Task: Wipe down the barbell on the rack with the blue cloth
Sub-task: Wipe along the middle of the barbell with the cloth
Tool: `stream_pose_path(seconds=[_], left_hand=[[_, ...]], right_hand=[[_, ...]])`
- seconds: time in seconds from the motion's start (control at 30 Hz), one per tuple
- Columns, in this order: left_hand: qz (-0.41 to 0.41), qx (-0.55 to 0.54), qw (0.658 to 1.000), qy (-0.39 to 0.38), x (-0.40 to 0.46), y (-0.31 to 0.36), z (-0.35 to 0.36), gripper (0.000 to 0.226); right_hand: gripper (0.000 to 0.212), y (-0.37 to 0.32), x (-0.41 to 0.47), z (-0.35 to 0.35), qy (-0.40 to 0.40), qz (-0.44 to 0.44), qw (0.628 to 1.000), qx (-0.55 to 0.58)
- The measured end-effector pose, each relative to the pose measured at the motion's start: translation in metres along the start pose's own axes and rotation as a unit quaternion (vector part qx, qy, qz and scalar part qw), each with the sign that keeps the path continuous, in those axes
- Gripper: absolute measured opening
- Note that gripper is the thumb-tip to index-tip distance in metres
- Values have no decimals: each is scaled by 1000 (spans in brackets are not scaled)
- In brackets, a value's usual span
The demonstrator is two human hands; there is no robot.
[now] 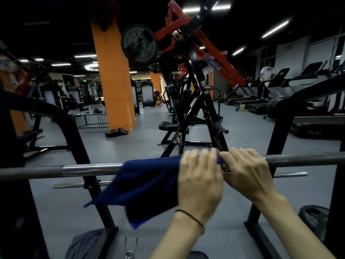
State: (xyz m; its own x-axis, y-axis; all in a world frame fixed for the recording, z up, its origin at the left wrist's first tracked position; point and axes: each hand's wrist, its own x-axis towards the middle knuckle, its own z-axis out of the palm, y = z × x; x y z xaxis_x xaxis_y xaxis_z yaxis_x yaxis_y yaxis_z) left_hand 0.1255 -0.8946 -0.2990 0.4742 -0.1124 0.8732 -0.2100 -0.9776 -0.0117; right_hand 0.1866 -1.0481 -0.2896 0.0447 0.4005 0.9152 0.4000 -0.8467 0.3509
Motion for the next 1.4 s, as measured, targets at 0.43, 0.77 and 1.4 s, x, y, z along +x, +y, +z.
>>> stream_pose_path(seconds=[0.43,0.77,1.4], left_hand=[[-97,39,995,2,-20,-88,-34,48],[14,24,997,-77,-13,-15,-14,60],[5,20,996,-87,-19,5,-9,72]], right_hand=[[57,18,-9,-16,-88,19,992,90],[65,47,-31,-30,-87,79,993,23],[53,59,-15,-34,-140,65,985,72]])
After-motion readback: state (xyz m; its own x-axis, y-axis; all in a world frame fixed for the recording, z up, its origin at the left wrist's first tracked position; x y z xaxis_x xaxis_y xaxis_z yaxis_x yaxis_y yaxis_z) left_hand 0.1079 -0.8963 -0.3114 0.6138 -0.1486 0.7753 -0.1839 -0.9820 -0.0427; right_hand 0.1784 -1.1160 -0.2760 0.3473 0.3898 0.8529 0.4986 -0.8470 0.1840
